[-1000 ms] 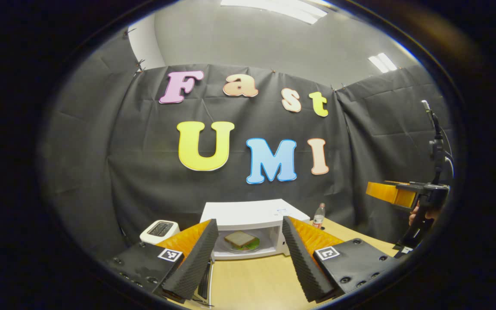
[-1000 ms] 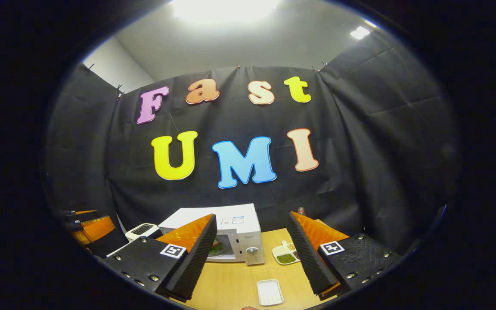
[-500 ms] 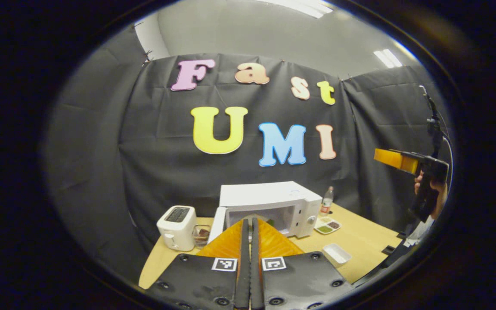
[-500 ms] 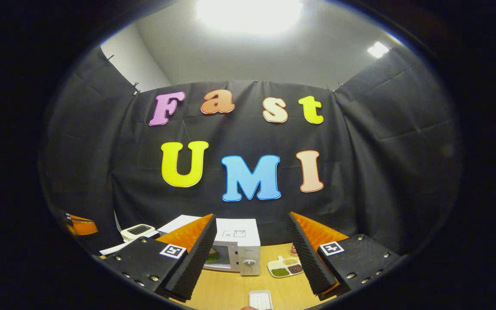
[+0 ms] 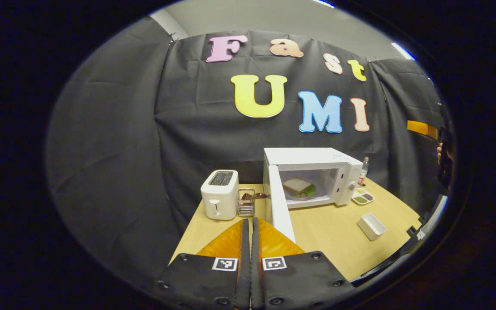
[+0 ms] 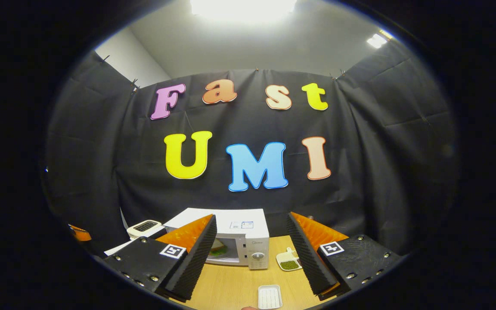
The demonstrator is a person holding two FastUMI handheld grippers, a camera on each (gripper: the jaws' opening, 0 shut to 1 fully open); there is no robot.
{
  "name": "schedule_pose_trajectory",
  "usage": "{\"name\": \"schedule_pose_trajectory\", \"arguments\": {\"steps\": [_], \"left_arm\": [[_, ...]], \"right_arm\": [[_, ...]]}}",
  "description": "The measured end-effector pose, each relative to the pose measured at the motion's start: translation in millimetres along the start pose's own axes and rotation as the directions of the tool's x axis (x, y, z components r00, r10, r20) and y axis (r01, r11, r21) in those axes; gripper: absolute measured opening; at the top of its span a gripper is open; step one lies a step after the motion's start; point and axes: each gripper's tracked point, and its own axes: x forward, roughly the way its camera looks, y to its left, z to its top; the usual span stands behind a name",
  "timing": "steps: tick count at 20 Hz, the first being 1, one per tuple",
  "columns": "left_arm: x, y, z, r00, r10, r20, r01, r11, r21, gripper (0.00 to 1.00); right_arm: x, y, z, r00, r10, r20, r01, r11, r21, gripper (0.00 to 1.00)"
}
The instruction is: Open the microwave oven with the left hand, put the food in, and close the microwave oven.
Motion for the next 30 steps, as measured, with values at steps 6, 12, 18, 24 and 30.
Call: {"name": "schedule_pose_trajectory", "arguments": {"steps": [6,12,18,24,30], "left_arm": [[16.3,-32.8,-32.4,0.995,-0.063,-0.076,0.058,0.996,-0.063,0.10],[18.8,-18.3,-39.0,0.996,-0.011,-0.088,0.006,0.998,-0.058,0.07],[22.6,-43.5,-51.2,0.991,-0.043,-0.123,0.034,0.997,-0.073,0.07],[36.0,-107.4,-53.7,0.980,-0.130,-0.148,0.125,0.991,-0.043,0.07],[54.1,-164.7,-41.6,0.970,-0.204,-0.135,0.195,0.978,-0.077,0.07]], "right_arm": [[10.7,-12.0,-1.6,1.000,0.009,-0.018,-0.009,1.000,0.026,0.97],[17.9,-33.3,-10.5,0.999,-0.005,-0.039,0.007,0.999,0.032,0.97],[25.9,-51.5,-17.2,0.998,-0.011,-0.060,0.014,0.999,0.043,0.97],[30.6,-67.8,-9.6,0.999,-0.006,-0.039,0.007,0.999,0.035,0.97],[33.1,-91.6,8.3,1.000,-0.024,0.009,0.023,1.000,0.004,0.97]]}}
